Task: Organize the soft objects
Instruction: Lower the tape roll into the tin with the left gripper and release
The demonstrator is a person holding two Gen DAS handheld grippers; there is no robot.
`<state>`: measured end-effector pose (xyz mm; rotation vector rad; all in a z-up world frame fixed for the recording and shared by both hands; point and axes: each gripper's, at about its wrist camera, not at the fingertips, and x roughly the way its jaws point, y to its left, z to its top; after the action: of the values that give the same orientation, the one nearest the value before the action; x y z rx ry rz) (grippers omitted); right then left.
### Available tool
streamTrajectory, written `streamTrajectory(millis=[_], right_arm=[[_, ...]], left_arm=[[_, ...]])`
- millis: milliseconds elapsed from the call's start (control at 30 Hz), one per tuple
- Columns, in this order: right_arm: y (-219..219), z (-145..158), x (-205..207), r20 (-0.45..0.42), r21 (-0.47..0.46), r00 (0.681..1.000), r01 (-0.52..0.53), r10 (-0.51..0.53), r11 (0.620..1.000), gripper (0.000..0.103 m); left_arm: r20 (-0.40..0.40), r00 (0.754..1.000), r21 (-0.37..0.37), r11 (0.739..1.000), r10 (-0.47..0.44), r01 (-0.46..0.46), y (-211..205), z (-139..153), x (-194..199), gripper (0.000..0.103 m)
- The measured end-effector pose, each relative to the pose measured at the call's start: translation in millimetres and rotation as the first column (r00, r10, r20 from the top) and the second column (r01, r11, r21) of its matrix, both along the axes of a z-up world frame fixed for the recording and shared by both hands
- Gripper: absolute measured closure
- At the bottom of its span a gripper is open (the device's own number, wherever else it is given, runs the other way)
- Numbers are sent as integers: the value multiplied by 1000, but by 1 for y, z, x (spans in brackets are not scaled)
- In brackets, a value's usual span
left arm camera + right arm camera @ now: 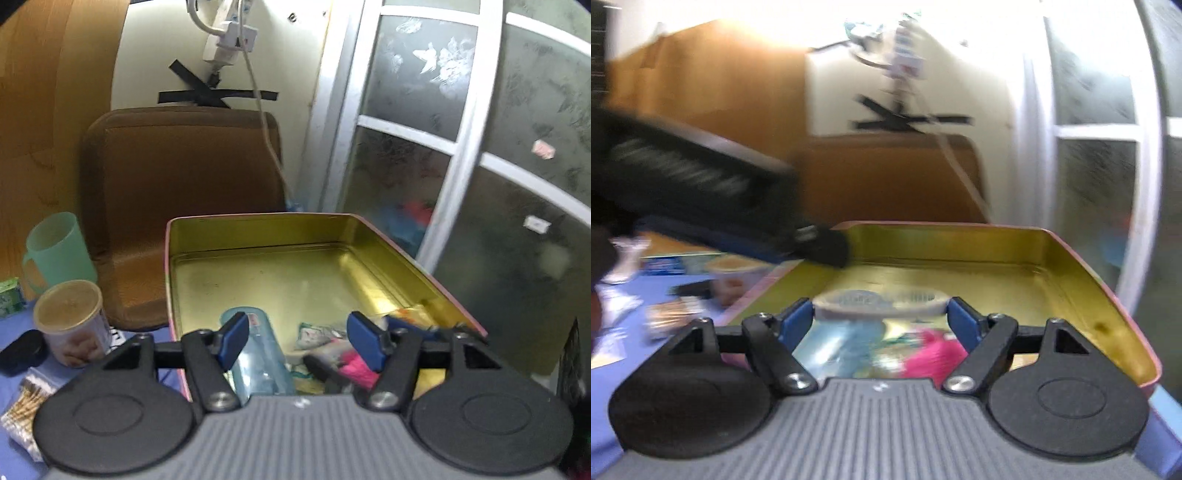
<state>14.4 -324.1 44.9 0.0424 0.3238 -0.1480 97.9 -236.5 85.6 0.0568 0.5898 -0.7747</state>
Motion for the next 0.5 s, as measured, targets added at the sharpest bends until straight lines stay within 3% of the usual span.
streamTrajectory(millis=[200, 400, 467, 500], right_arm=[[-21, -13, 2, -21, 36, 995, 94, -93, 995, 12], [-17, -7, -19, 80, 65, 993, 87, -92, 994, 13], [-8, 1, -21, 123, 52, 990, 56, -62, 997, 23], [1, 7, -22, 143, 41, 989, 26, -32, 999, 34]], left_arm=[[-20, 999, -62, 998, 26, -27, 45, -7, -12, 37], [-40, 987, -66, 985, 158, -160, 134, -28, -27, 35], [-51, 970, -45, 970, 238, -240, 167, -39, -28, 35], [-58, 958, -35, 959, 280, -282, 185, -44, -28, 35]])
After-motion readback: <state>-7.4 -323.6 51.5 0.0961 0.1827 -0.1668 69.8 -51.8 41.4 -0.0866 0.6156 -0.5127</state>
